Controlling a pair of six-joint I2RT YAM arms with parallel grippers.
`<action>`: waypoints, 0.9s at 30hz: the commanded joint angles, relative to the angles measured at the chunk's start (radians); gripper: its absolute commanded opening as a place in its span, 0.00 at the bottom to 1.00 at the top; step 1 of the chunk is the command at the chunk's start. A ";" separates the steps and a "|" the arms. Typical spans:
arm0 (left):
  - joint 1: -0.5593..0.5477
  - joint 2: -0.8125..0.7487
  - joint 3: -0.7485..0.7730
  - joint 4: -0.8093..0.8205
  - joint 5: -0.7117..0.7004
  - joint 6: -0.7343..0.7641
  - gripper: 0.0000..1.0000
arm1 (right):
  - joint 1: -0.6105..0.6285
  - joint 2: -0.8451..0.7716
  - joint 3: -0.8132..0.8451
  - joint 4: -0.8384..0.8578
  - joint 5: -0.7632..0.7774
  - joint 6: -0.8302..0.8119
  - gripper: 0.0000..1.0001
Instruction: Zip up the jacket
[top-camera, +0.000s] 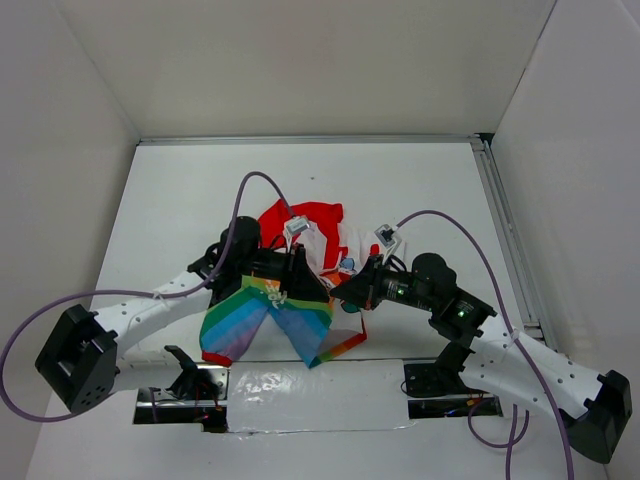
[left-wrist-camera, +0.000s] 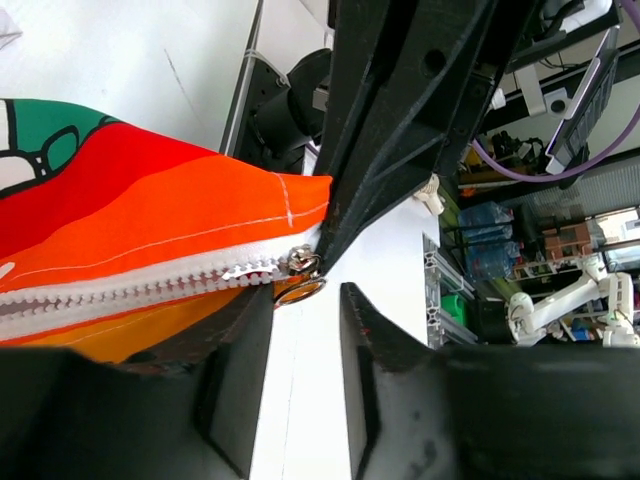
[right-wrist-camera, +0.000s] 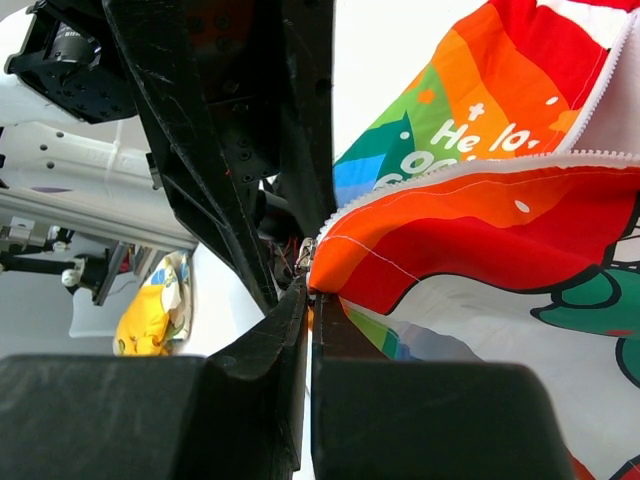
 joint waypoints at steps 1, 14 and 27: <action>0.006 0.014 0.020 0.060 0.019 0.001 0.46 | -0.006 -0.002 0.034 0.049 -0.012 -0.011 0.00; 0.008 0.038 -0.039 0.213 0.114 0.015 0.65 | -0.006 0.006 0.051 0.055 -0.010 -0.005 0.00; 0.008 0.026 -0.071 0.340 0.196 -0.044 0.57 | -0.003 0.025 0.031 -0.021 0.108 -0.020 0.00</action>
